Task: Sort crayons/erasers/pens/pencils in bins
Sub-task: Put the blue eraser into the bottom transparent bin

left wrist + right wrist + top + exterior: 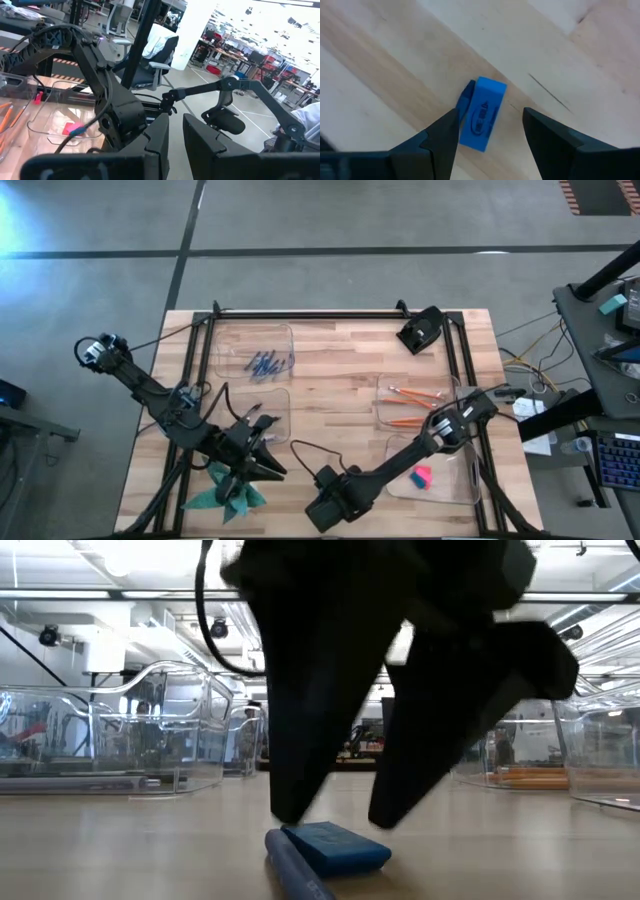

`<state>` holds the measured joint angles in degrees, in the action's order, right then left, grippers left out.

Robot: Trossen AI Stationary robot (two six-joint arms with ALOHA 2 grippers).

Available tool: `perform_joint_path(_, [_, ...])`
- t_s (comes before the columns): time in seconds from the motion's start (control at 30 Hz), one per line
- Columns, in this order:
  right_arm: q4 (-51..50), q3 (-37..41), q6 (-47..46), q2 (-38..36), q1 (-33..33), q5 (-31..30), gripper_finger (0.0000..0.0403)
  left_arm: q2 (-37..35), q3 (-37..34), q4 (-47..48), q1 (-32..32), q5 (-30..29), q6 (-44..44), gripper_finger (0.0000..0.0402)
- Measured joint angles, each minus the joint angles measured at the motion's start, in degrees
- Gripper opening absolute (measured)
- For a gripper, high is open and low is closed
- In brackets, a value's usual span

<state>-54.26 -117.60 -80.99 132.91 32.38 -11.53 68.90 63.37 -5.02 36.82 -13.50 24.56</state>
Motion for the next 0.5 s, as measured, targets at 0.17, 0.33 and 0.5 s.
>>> perform_joint_path(0.17, [0.65, 0.0, 0.41, 0.74, 0.28, -0.39, 0.021, 0.0, 0.0, -0.05, 0.0, 0.0, 0.0, 0.0043])
perform_joint_path(0.33, [0.25, -0.09, 5.85, 1.28, 0.32, -0.42, 0.021, 0.04, 0.0, -0.02, -0.01, -0.08, 0.0, 0.0043])
perform_joint_path(0.5, [-0.87, -0.11, 10.15, 1.34, 0.33, -0.91, 0.021, 0.04, 0.0, -0.04, -0.02, -0.17, 0.0, 0.0043])
